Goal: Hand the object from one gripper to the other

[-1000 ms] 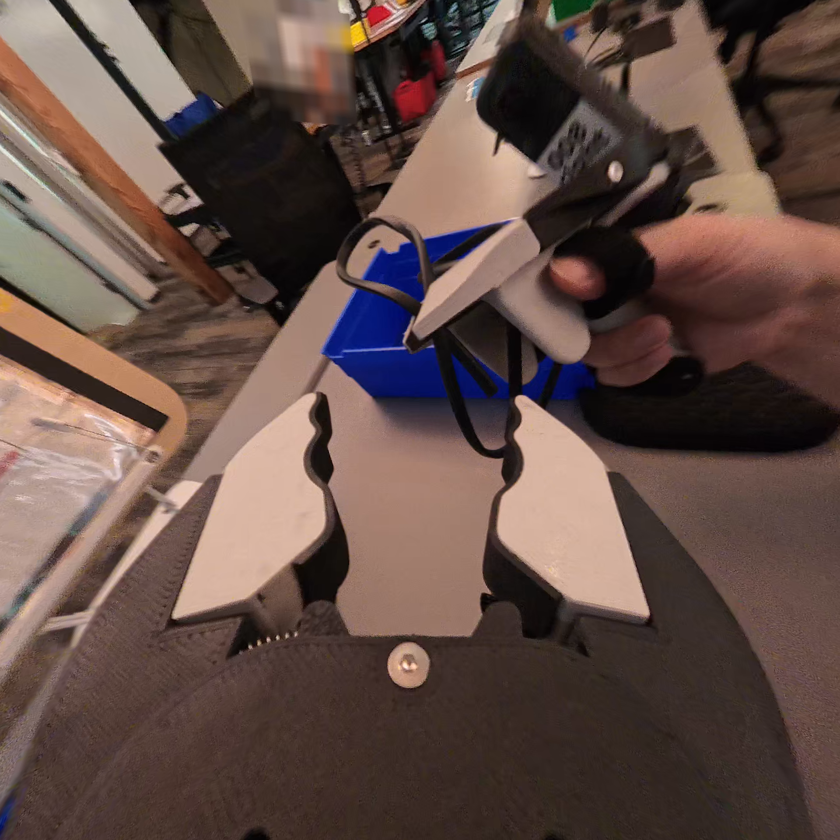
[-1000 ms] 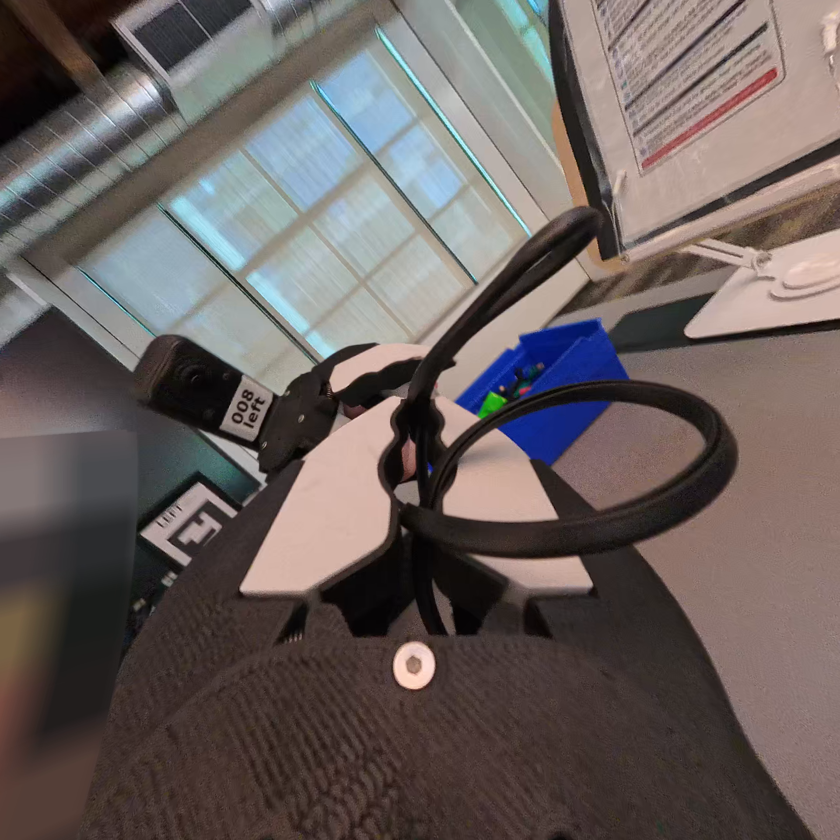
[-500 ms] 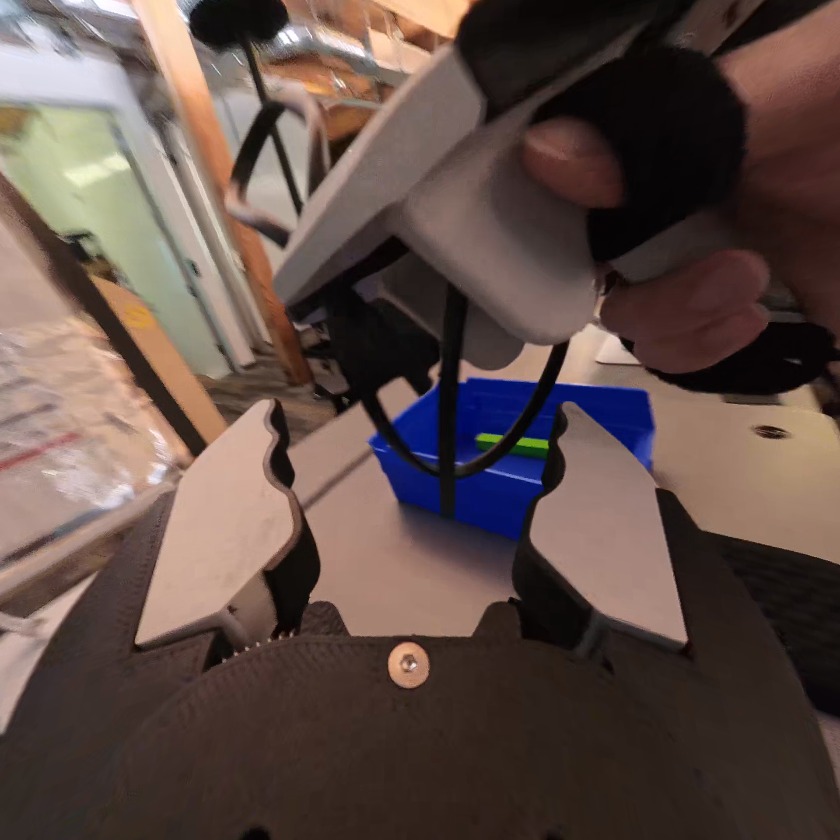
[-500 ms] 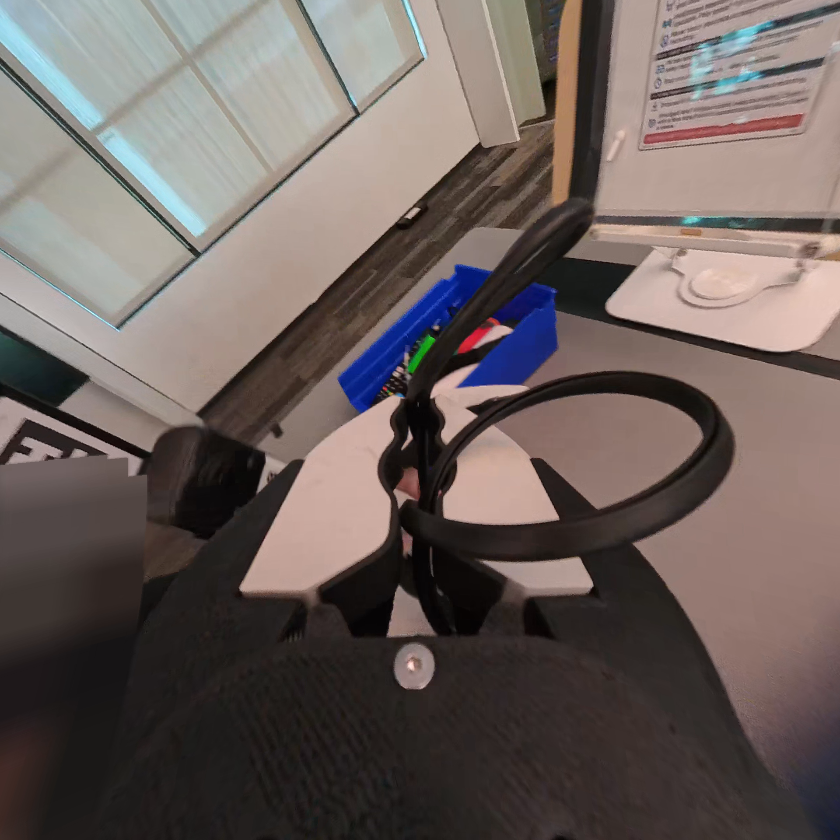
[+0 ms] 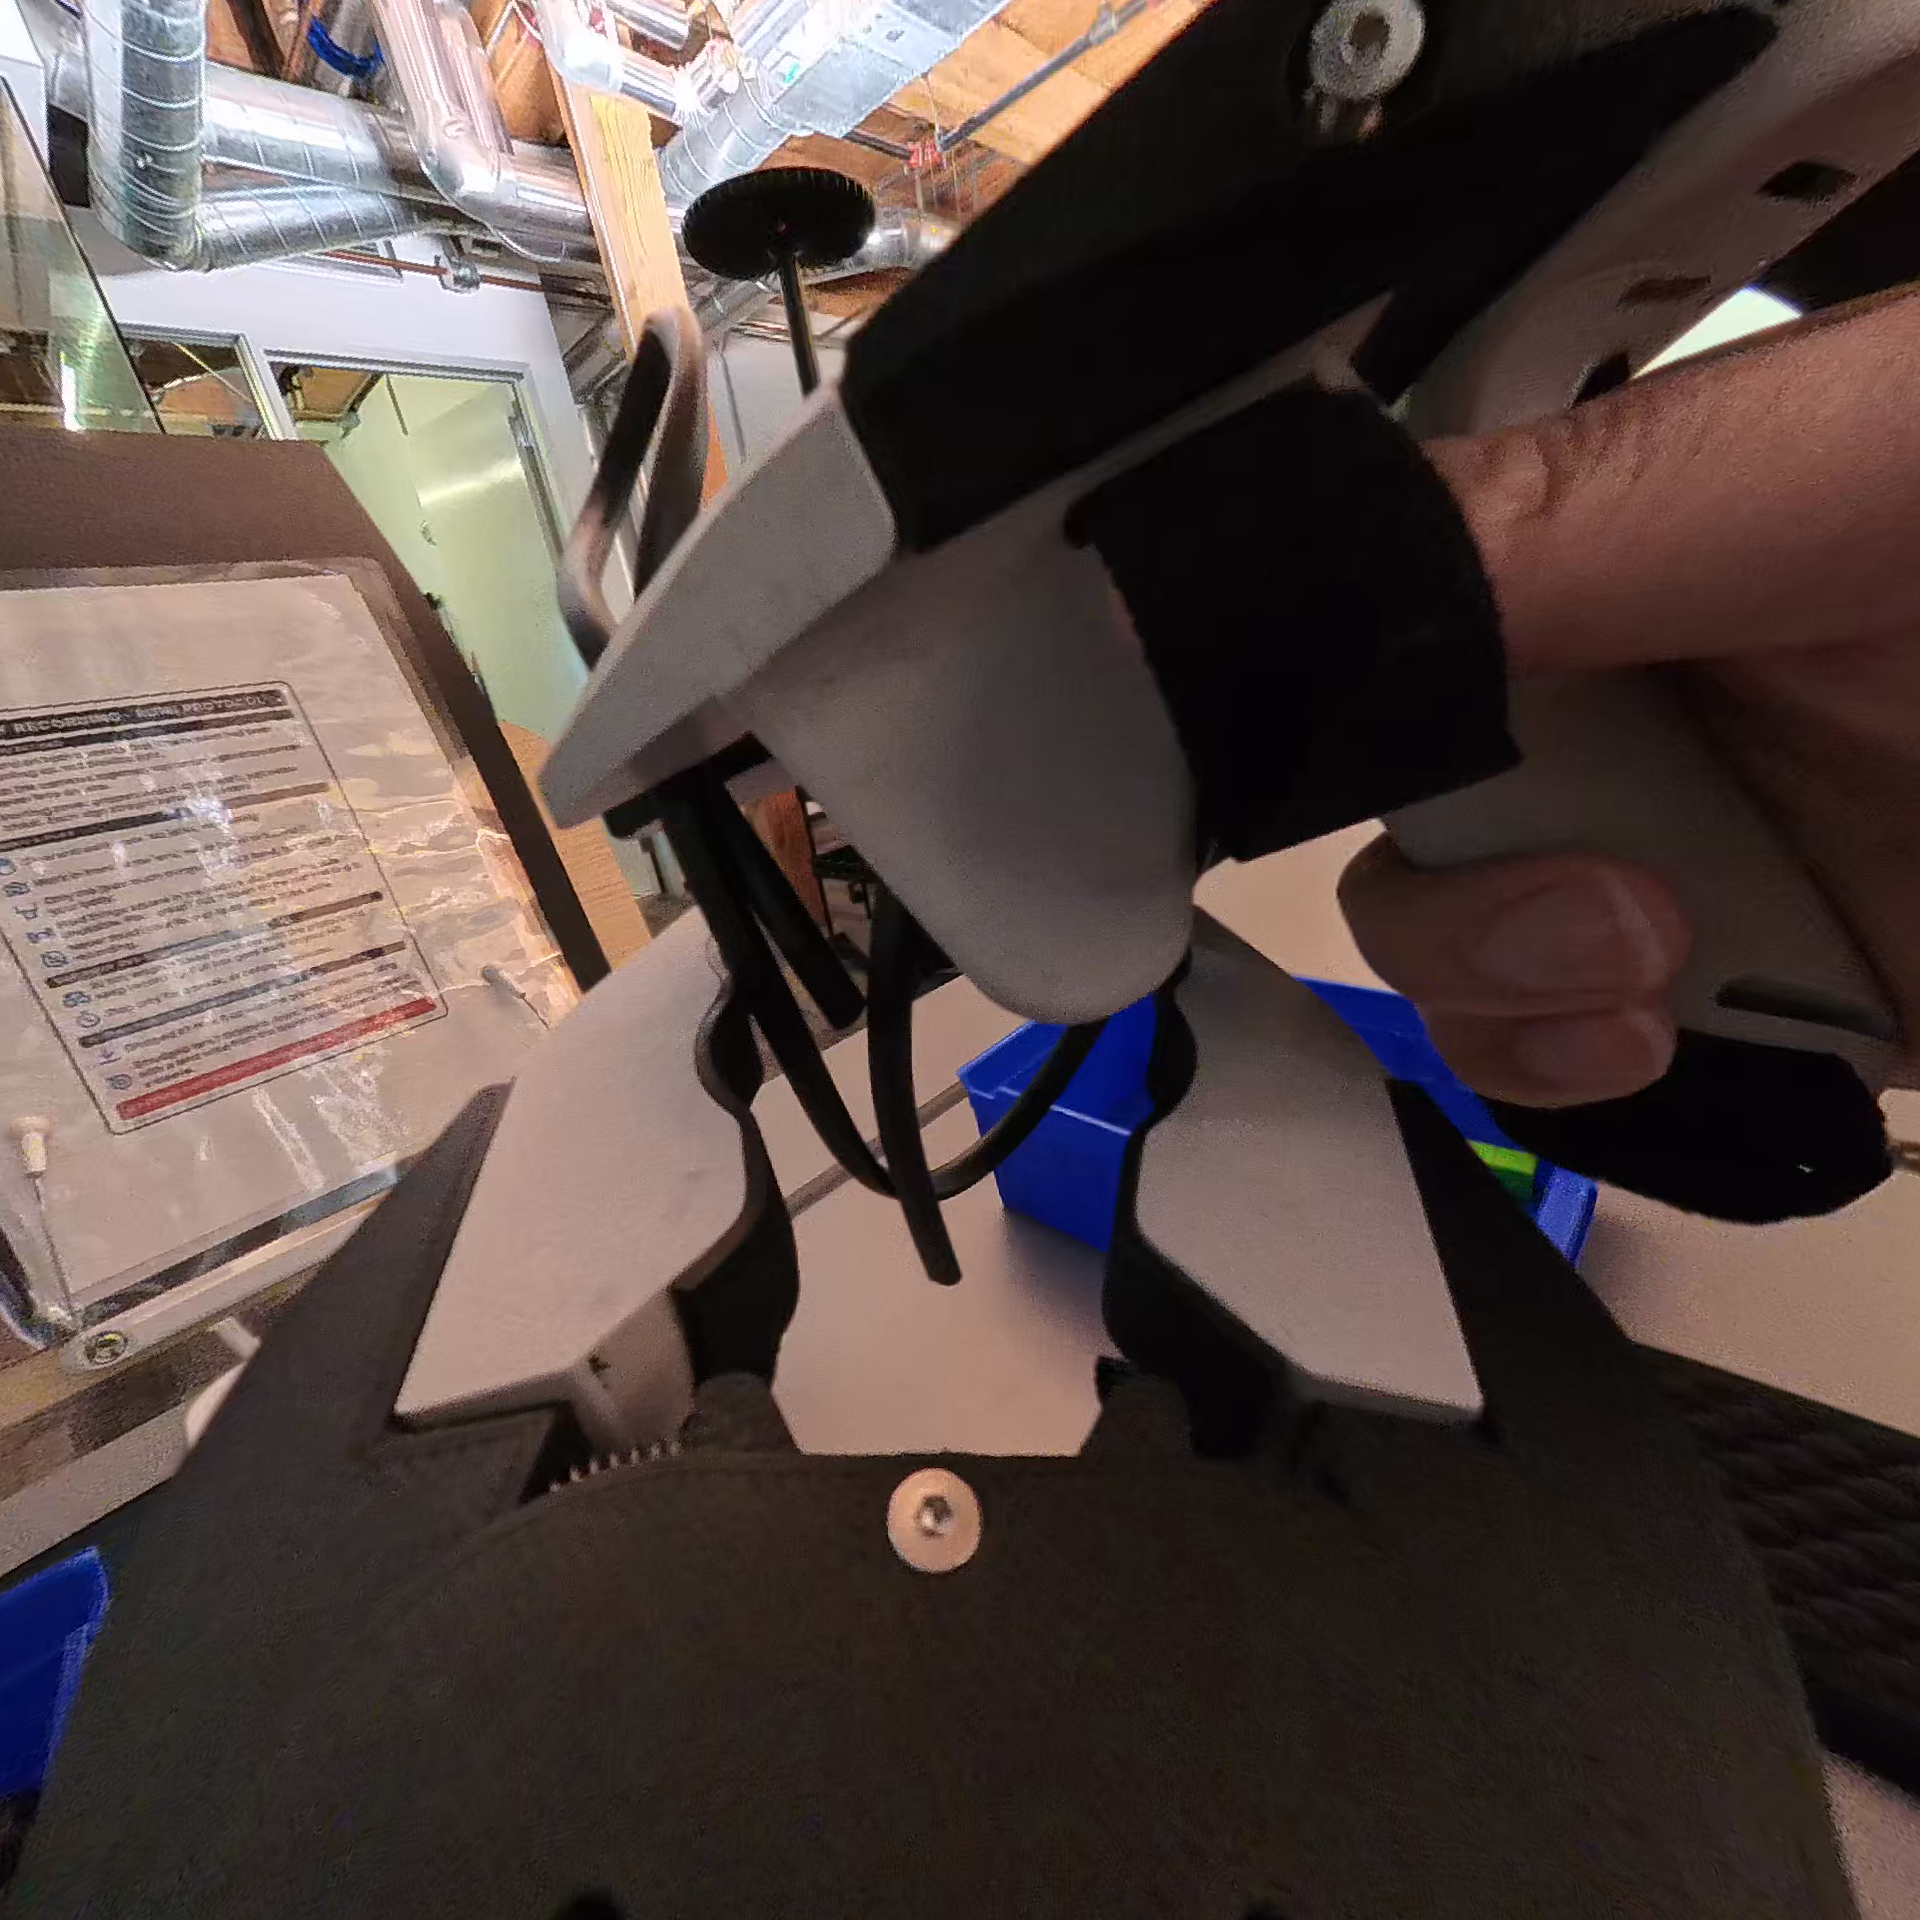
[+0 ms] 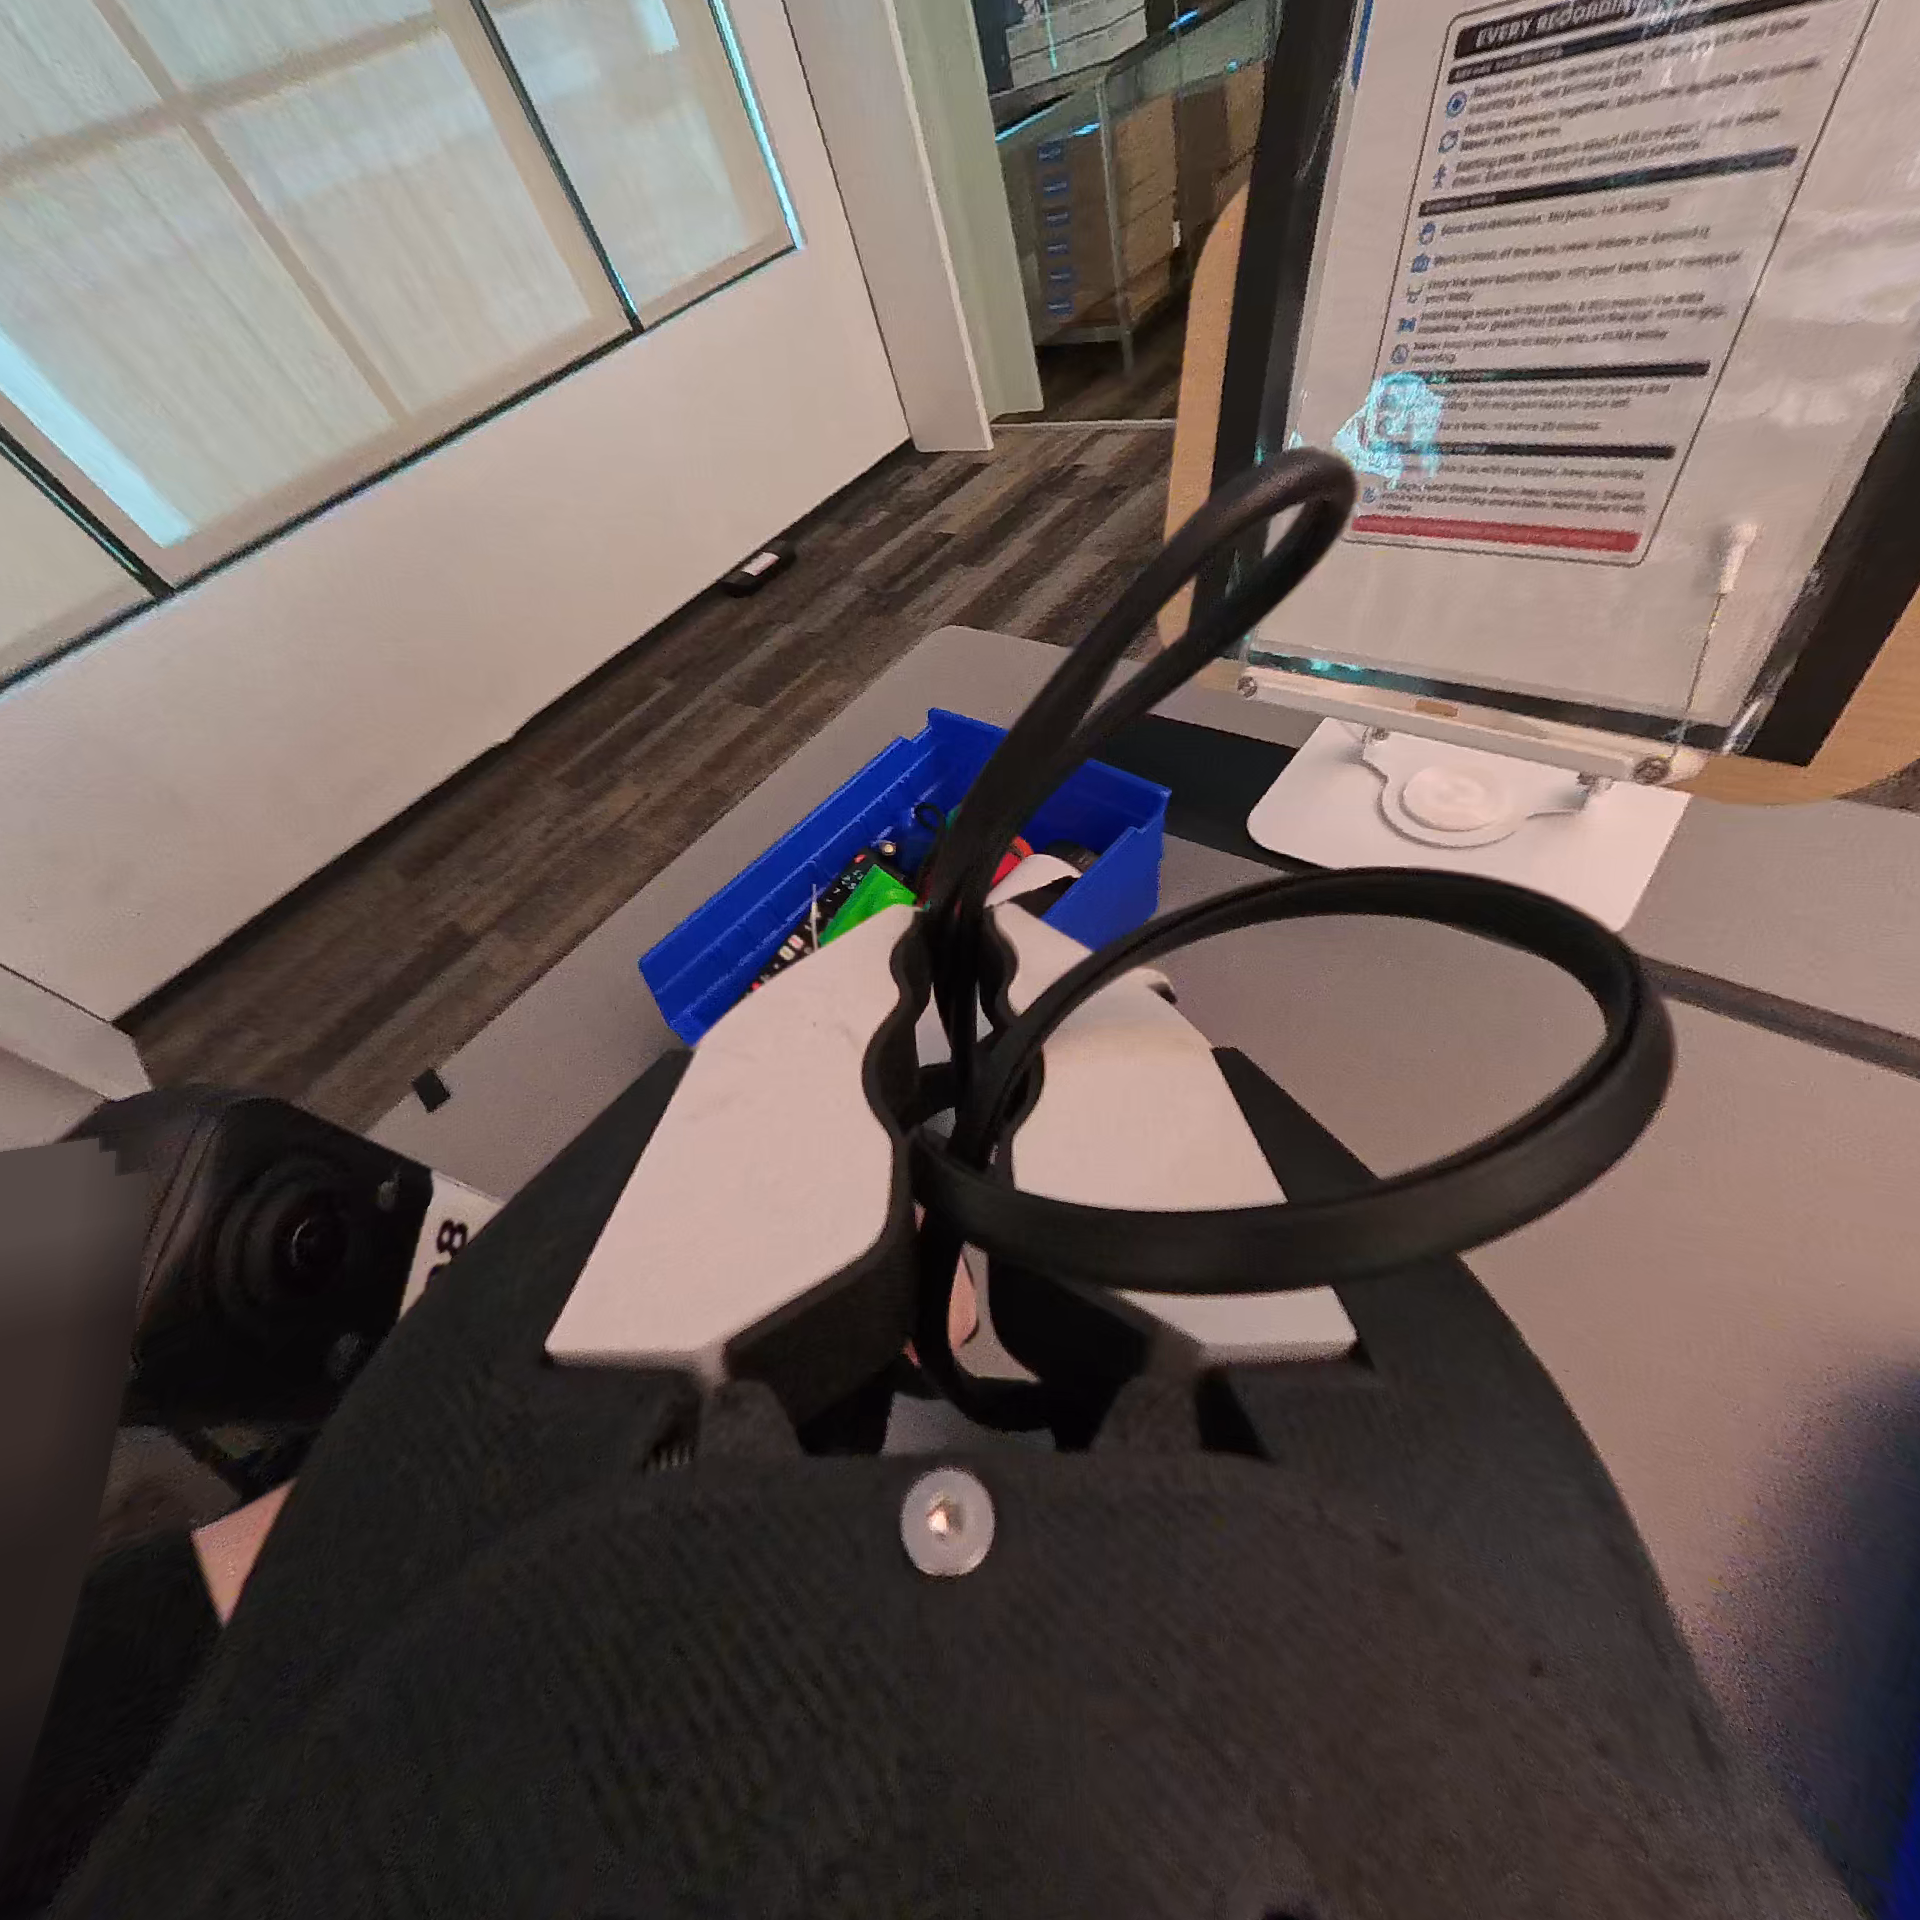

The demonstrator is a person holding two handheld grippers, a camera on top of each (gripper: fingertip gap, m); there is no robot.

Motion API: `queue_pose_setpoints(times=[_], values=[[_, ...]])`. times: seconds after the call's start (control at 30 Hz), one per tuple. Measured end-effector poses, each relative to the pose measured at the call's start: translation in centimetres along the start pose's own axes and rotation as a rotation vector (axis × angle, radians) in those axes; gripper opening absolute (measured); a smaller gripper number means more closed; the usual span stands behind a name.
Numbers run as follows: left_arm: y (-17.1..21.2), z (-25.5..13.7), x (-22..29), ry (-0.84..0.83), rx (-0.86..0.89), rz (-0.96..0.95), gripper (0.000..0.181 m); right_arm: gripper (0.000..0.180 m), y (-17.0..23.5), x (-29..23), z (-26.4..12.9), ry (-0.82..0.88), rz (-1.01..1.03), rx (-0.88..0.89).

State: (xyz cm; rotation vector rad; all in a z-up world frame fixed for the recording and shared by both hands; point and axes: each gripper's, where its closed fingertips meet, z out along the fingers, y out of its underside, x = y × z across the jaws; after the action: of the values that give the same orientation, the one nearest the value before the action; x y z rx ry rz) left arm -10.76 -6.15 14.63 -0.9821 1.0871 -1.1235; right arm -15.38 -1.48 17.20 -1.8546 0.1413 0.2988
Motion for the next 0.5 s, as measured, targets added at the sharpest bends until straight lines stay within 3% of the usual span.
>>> queue_pose_setpoints(times=[0.03, 0.23, 0.43, 0.5], values=[[-0.1, 0.0, 0.0, 0.010, 0.005, -0.002, 0.071, 0.009, -0.1, -0.1, 0.0, 0.002, -0.019, -0.004], [-0.8, -0.4, 1.0, 0.069, 0.029, 0.001, 0.054, 0.010, -0.4, 0.4, -0.8, 0.061, -0.139, -0.021], [-1.6, -0.9, 1.0, 0.120, 0.060, -0.068, 0.013, 0.013, -0.6, 1.0, -2.1, 0.057, -0.202, -0.027], [-1.6, -0.9, 1.1, 0.140, 0.058, -0.067, 0.007, 0.009, -0.5, 0.6, -2.4, 0.014, -0.186, -0.024]])
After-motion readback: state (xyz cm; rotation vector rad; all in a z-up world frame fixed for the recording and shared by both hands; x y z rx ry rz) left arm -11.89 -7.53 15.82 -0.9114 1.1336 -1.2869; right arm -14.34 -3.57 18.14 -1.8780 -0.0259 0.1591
